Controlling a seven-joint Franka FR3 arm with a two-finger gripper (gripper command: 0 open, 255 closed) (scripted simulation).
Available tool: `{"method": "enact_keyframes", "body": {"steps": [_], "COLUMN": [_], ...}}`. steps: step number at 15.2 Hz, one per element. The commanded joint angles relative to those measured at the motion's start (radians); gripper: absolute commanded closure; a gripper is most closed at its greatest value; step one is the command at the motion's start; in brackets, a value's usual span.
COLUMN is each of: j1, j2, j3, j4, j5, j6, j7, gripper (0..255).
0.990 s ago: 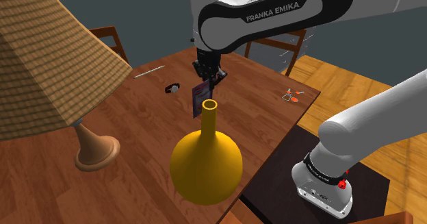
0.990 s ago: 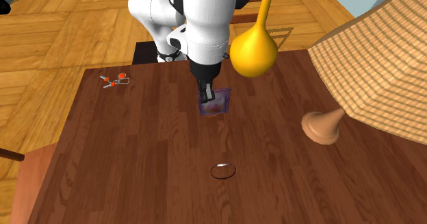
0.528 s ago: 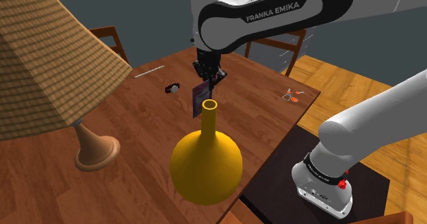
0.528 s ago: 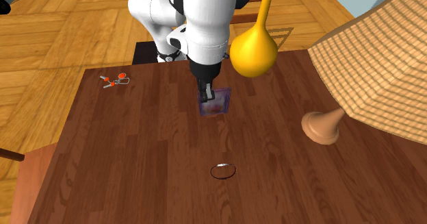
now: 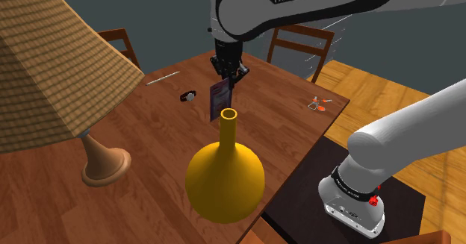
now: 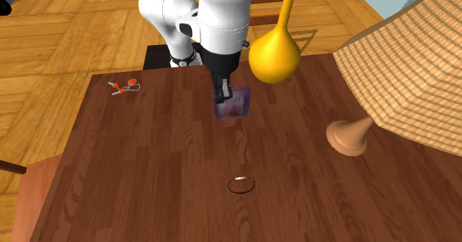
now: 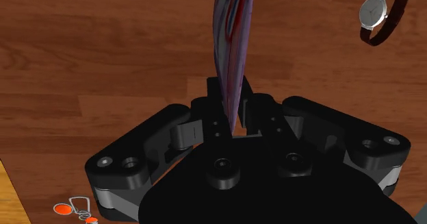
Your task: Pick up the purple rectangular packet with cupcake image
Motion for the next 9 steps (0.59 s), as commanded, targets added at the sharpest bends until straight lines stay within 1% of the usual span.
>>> {"method": "enact_keyframes", "body": {"steps": [1, 7, 9], "j1": [-0.002, -0.005, -0.005], "j2": [0.000, -0.006, -0.006], "j3": [-0.004, -0.018, -0.018], "j4": [0.029, 0.104, 0.106], "j5": [-0.003, -0.005, -0.005], "j6": [-0.029, -0.109, -0.111], "j7": [-0.001, -0.008, -0.008], "gripper": [255, 255, 255]}}
